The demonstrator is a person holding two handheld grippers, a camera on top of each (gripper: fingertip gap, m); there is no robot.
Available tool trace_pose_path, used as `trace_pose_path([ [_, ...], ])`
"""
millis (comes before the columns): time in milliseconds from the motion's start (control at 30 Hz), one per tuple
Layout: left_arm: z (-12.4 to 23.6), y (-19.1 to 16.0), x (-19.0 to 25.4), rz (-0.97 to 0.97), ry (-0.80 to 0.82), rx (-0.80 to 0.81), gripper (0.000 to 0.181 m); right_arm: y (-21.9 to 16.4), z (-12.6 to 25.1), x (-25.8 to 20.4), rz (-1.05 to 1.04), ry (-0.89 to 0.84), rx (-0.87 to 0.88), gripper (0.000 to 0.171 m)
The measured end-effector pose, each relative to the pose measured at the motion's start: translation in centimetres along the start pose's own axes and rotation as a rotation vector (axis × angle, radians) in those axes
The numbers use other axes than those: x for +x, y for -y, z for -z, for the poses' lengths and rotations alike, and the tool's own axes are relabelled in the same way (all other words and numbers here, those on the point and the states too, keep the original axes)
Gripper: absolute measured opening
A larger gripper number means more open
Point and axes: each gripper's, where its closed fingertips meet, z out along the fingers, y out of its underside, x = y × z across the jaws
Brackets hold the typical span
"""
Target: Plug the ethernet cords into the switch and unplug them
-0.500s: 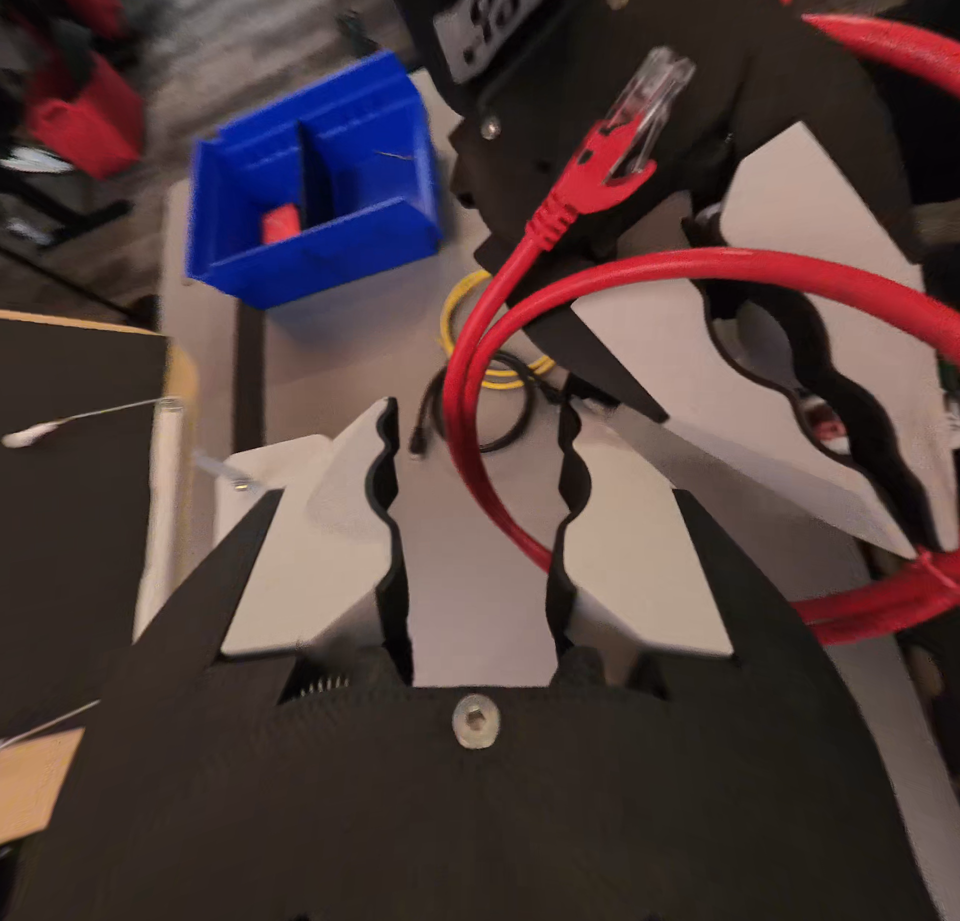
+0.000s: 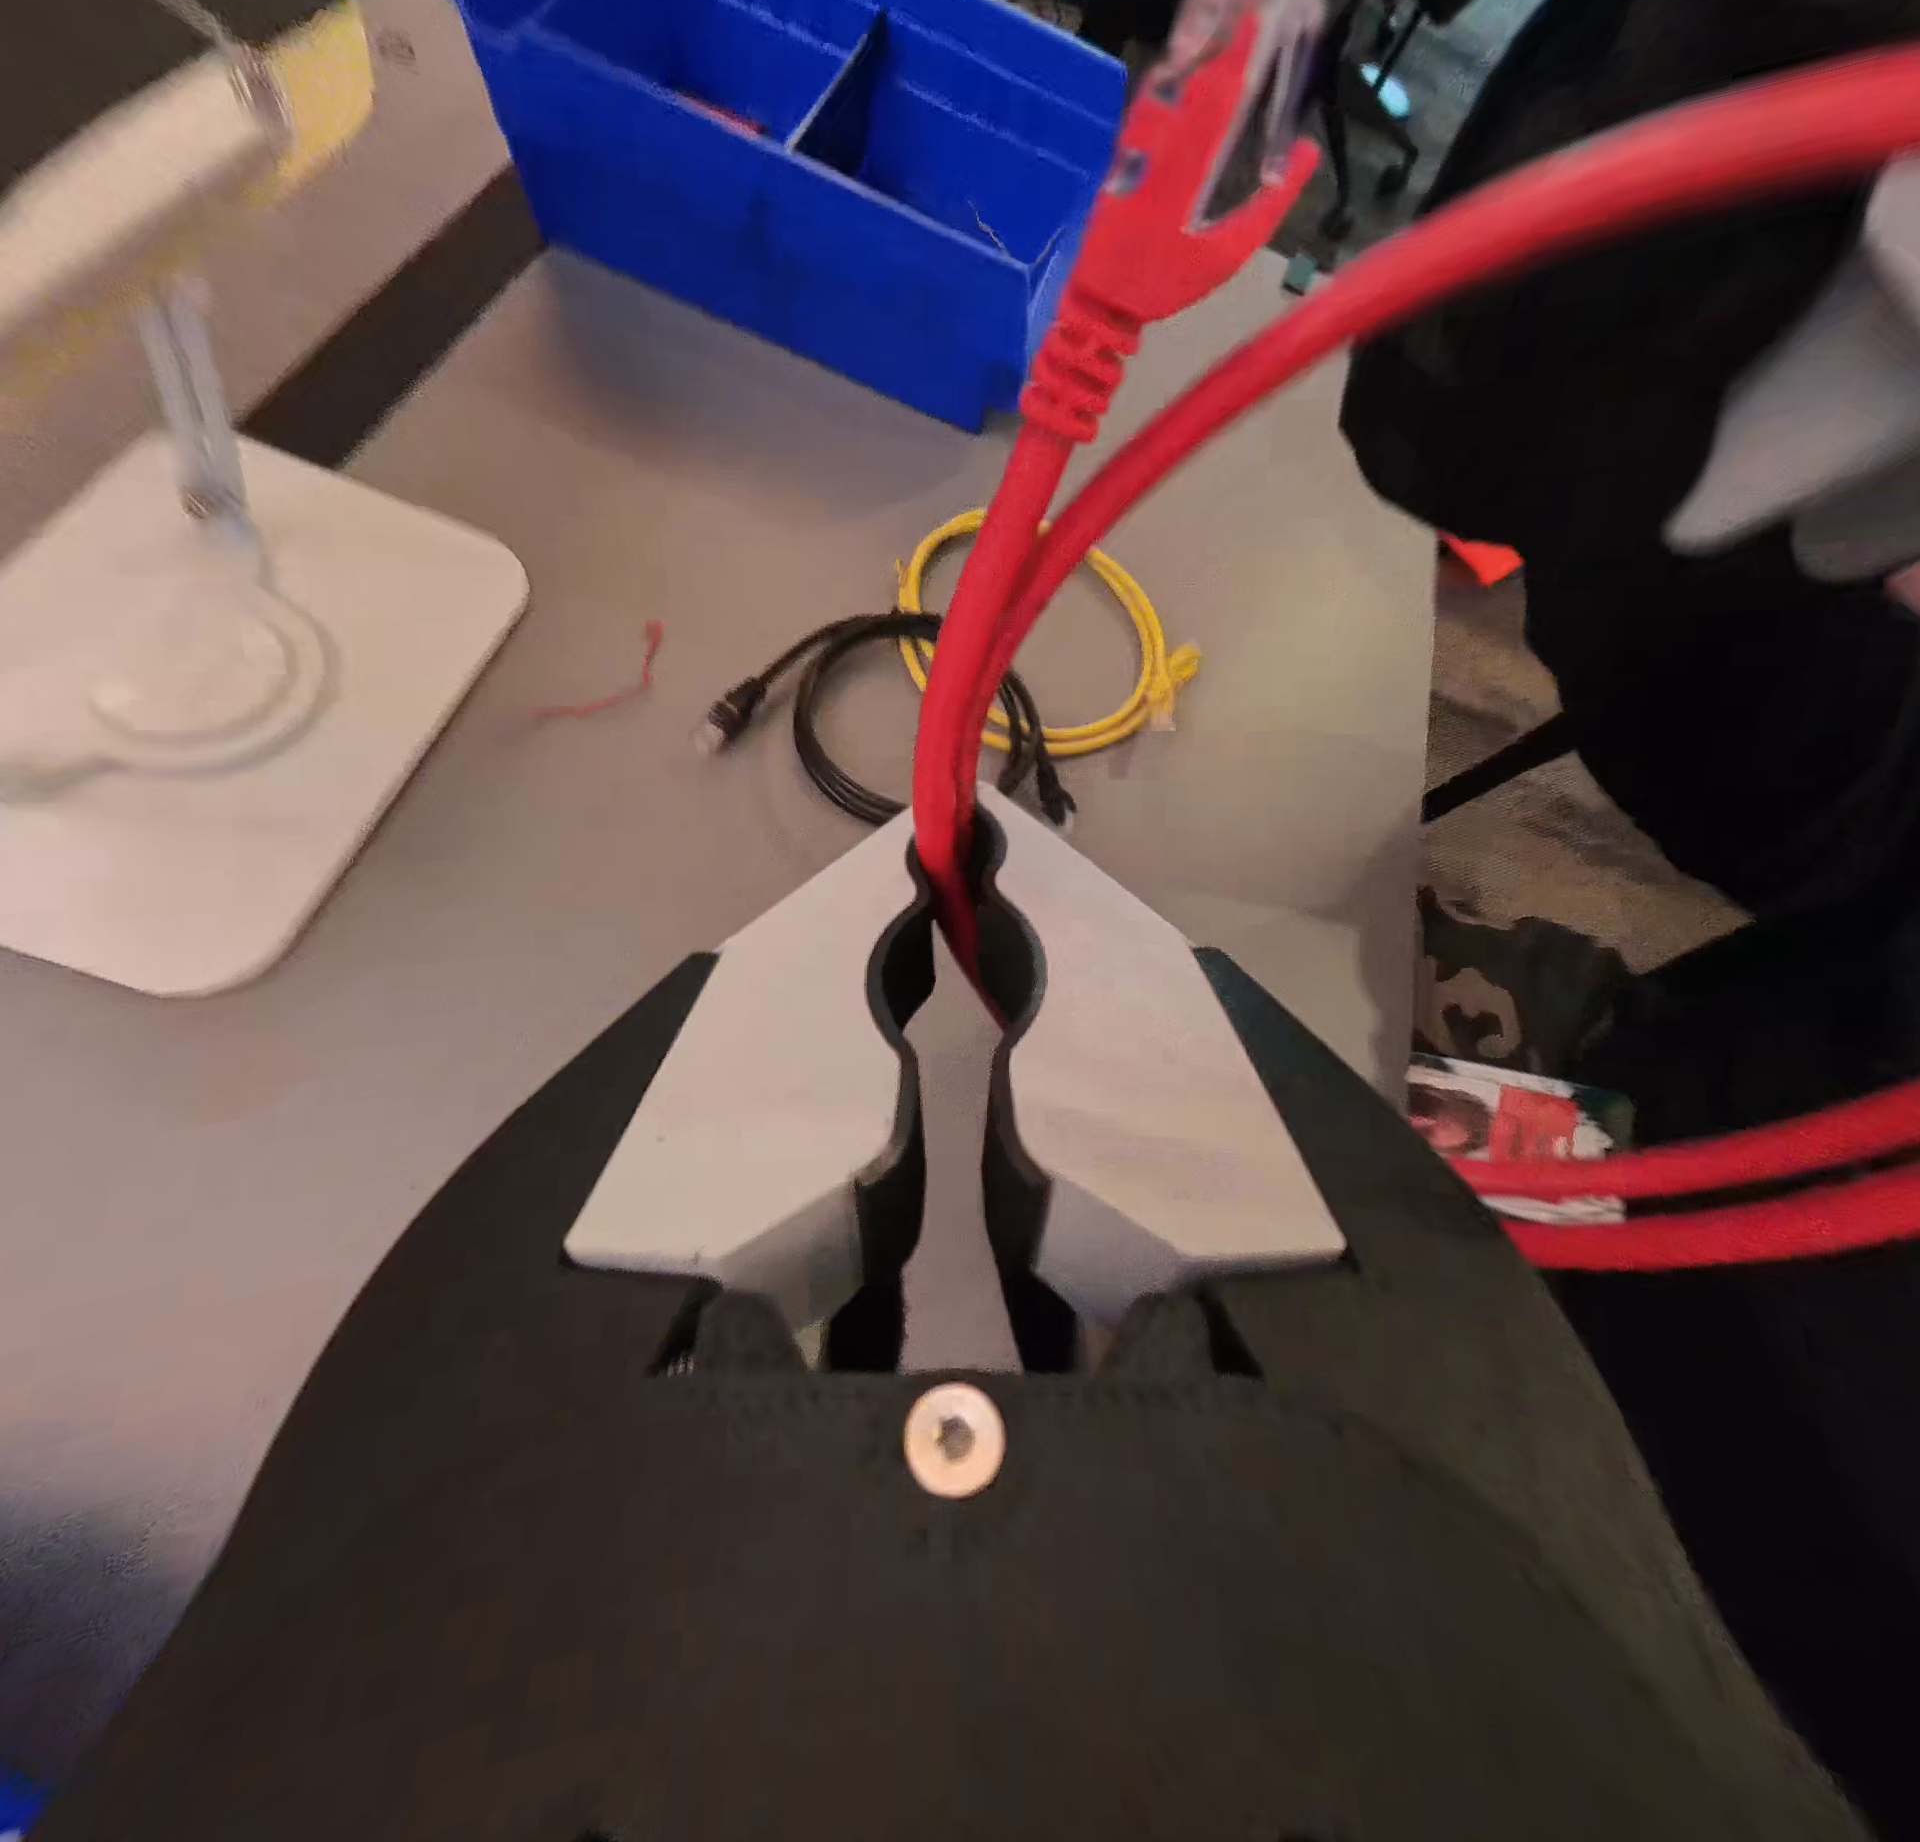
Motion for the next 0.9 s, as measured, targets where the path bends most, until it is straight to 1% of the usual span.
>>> trace_pose_path([
  [100, -1.0, -3.3, 1.3, 0.095, -0.051, -0.010, 0.000, 0.0, 0.8, 1.9, -0.001, -0.107, 0.008, 0.000],
  [167, -1.2, -4.3, 2.0, 0.144, -0.056, 0.024, 0.001, -0.1, 1.1, 3.1, 0.005, -0.177, 0.009, 0.000],
  [300, -1.2, -4.5, 4.2, 0.274, -0.145, 0.156, 0.002, -0.1, 2.2, 5.5, 0.028, -0.335, 0.014, 0.000],
  [367, -1.4, -4.7, 6.0, 0.325, -0.233, 0.191, 0.004, -0.3, 2.5, 6.3, 0.058, -0.411, -0.014, 0.000],
  [500, -2.0, -4.2, 9.1, 0.392, -0.360, 0.227, 0.006, -1.1, 2.1, 7.5, 0.168, -0.555, -0.114, 0.000],
  [600, -2.0, -3.7, 10.8, 0.461, -0.438, 0.262, 0.006, -2.1, 1.9, 8.3, 0.269, -0.658, -0.242, 0.000],
  [667, -2.5, -4.3, 10.8, 0.486, -0.424, 0.250, 0.006, -2.4, 1.5, 8.1, 0.303, -0.661, -0.285, 0.000],
  [800, -2.1, -5.2, 8.5, 0.542, -0.395, 0.295, 0.008, -1.7, 1.3, 7.3, 0.279, -0.622, -0.235, 0.000],
  [867, -1.9, -5.7, 6.8, 0.501, -0.317, 0.309, 0.013, -1.2, 1.0, 6.4, 0.242, -0.561, -0.188, 0.000],
  [900, -1.6, -5.7, 6.2, 0.468, -0.289, 0.322, 0.021, -0.9, 1.0, 6.2, 0.228, -0.543, -0.169, 0.000],
])
